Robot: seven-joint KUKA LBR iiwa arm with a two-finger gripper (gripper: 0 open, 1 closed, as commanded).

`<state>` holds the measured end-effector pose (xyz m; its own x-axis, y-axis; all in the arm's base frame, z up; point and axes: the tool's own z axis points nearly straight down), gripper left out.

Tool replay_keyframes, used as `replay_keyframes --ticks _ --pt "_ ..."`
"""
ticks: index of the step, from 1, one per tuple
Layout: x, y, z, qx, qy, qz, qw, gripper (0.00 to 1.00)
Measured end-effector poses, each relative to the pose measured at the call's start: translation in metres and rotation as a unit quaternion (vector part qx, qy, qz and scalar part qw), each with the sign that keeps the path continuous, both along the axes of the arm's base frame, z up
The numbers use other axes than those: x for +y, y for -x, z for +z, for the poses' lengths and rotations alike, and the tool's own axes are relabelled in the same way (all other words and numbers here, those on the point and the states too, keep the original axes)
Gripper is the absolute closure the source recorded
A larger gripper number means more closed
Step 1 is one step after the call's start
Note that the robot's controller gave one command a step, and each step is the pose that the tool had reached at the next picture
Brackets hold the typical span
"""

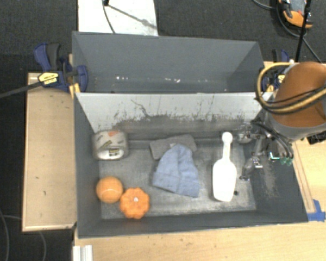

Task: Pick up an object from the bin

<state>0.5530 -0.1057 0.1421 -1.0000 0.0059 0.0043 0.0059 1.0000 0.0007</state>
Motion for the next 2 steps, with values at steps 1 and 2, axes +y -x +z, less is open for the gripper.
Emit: replay_keyframes --ticks 1,2 --pt "0.000 -0.002 0.004 -0.0037 0.001 0.001 1.0000 0.00" --pt "0.059 0.033 -0.069 -0.0013 0.000 0.043 0.9991 1.00"
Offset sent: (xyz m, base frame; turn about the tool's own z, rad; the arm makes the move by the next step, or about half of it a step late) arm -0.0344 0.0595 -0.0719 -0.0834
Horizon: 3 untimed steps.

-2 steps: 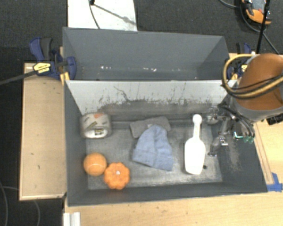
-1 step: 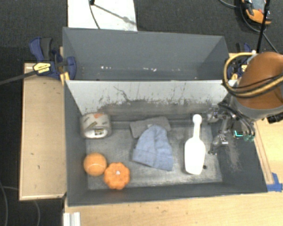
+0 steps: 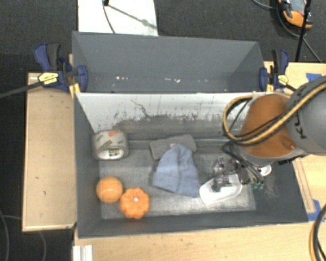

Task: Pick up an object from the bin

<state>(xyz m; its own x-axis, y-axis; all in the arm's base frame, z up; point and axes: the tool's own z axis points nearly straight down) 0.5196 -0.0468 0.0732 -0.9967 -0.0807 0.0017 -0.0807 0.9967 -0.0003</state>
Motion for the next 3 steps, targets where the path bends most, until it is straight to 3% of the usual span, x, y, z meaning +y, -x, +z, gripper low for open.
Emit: replay_keyframes --ticks 1,2,3 --pt "0.000 0.000 0.000 0.0000 0.000 0.001 1.0000 1.00" --pt "0.003 0.002 0.050 0.0013 0.000 0.003 1.0000 1.00" --pt "0.008 -0.006 0.012 -0.0013 0.000 0.007 1.0000 1.00"
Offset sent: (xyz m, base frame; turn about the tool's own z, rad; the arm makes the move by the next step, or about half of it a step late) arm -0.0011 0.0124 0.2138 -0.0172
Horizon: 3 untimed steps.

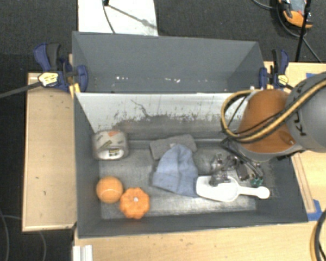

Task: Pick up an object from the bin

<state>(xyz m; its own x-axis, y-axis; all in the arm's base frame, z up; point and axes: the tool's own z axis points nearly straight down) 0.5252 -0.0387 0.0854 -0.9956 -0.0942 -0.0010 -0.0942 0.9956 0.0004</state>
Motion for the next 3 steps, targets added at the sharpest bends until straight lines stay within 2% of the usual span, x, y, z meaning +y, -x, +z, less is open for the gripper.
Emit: replay_keyframes --ticks 1,2,3 --pt "0.000 0.000 0.000 -0.0005 0.000 0.001 1.0000 1.00" --pt "-0.002 0.000 0.045 0.0025 0.000 0.002 1.0000 1.00" --pt "-0.004 -0.005 0.105 0.0012 0.000 -0.007 1.0000 1.00"
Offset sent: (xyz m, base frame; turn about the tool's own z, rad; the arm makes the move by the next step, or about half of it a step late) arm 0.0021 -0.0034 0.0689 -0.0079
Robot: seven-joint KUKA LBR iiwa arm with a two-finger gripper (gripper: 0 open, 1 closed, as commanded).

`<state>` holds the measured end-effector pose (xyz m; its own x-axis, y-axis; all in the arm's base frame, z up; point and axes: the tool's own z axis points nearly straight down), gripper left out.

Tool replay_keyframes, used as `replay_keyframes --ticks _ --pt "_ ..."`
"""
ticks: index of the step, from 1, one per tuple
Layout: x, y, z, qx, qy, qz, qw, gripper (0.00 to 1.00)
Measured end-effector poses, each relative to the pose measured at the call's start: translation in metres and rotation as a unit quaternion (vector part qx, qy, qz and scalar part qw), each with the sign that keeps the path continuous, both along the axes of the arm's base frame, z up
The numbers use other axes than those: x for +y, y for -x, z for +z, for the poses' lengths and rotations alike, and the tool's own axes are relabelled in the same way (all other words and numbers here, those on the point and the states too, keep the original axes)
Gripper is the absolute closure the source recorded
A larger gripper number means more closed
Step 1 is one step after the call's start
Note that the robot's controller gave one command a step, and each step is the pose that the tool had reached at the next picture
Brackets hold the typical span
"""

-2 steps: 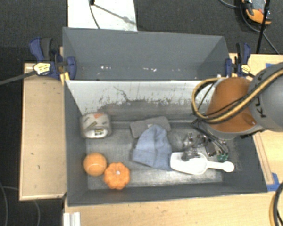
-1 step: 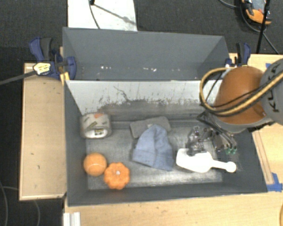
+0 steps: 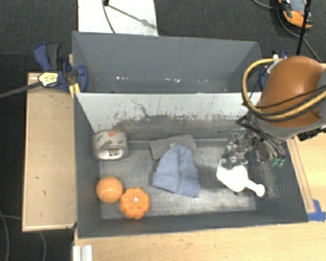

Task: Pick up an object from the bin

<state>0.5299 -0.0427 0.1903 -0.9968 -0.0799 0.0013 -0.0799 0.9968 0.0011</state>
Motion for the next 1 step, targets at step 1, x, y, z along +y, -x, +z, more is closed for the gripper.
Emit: replay_keyframes --ticks 1 --pt "0.0003 -0.0012 0.0137 -0.0102 0.001 -0.005 0.9999 1.00"
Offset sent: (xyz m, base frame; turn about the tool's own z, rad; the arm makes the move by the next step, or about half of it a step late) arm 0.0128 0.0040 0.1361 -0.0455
